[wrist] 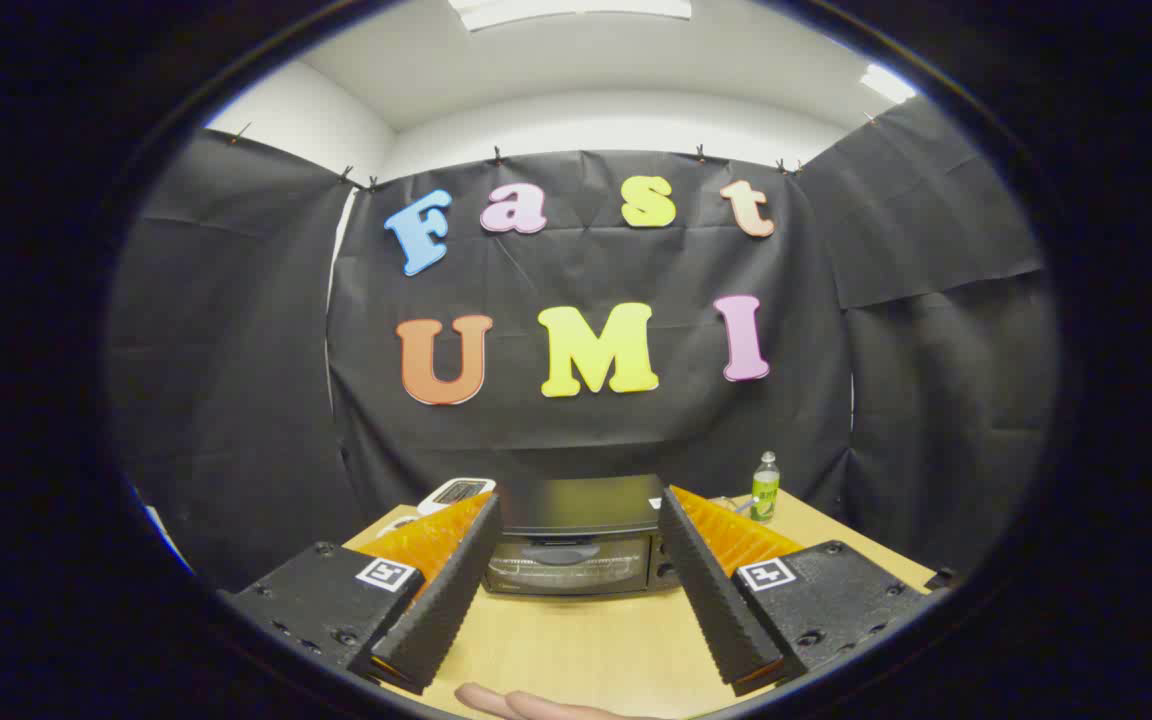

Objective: Open the toaster oven, put the food inside, and close the toaster oven door.

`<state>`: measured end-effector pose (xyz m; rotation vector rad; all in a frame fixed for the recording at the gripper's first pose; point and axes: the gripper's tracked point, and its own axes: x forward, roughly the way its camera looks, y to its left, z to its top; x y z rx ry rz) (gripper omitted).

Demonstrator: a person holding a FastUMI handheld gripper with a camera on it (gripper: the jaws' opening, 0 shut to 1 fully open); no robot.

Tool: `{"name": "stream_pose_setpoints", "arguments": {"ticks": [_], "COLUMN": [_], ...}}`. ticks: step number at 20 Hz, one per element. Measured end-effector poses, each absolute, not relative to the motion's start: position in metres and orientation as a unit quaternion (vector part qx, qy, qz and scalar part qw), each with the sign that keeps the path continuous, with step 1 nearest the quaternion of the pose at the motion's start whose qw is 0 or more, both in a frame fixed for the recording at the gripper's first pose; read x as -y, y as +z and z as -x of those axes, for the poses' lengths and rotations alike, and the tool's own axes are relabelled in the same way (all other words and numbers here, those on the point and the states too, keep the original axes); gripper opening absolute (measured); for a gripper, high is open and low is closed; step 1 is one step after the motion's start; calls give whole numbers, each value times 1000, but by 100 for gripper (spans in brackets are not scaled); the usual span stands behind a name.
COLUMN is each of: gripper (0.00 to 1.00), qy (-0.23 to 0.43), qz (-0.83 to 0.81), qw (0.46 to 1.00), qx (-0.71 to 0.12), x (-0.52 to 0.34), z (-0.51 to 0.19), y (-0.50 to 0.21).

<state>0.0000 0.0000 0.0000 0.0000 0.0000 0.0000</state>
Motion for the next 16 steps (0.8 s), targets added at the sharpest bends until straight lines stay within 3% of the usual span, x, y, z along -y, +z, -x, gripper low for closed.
{"name": "stream_pose_setpoints", "arguments": {"ticks": [16], "gripper": [100], "qy": [-12], "qz": [-18], "qw": [999], "qx": [-38], "x": [15], "z": [-9], "y": [-20]}}
